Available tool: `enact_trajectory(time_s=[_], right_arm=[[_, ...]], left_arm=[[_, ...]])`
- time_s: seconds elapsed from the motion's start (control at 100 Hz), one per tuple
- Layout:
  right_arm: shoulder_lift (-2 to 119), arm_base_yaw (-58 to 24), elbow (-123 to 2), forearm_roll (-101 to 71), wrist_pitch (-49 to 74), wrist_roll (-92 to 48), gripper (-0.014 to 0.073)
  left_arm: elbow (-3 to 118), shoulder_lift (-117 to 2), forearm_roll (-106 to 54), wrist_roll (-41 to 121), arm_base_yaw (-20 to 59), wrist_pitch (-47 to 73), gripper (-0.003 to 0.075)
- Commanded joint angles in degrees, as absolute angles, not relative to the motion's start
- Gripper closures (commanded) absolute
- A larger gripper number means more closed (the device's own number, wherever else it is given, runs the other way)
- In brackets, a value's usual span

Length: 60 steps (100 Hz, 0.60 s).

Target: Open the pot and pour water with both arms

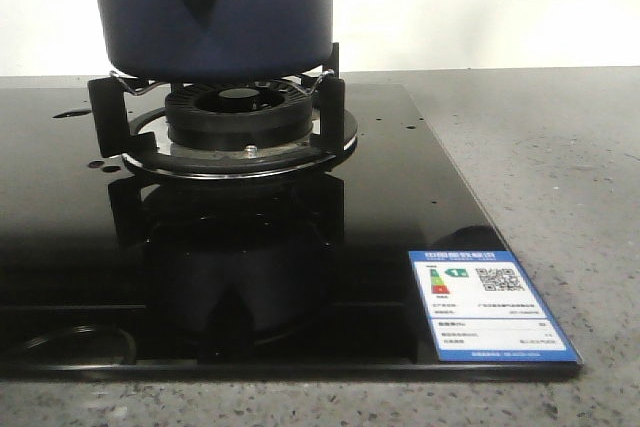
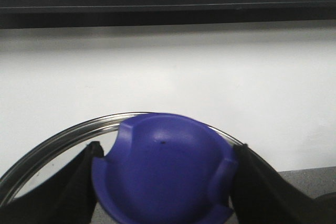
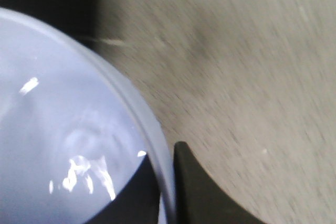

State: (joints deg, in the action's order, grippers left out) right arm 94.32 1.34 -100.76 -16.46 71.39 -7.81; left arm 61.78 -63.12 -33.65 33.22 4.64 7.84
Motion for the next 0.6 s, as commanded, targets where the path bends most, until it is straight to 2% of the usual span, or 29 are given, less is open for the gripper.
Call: enact_trajectory(time_s=[0.0, 0.31, 0.59], right_arm=[[93.71, -1.55, -108.28, -19.13, 73.08, -7.20, 0.0655], [103.65, -13.26, -128.34, -19.65, 71.25, -5.15, 0.0655], [109.69, -18.78, -133.08, -23.75, 58.93, -5.76, 0.0655]], left_arm=[[63.95, -61.97, -34.72, 33.15, 4.30, 2.92, 0.0384], [63.95, -61.97, -34.72, 33.15, 4.30, 2.92, 0.0384], [63.95, -61.97, -34.72, 33.15, 4.30, 2.92, 0.0384]])
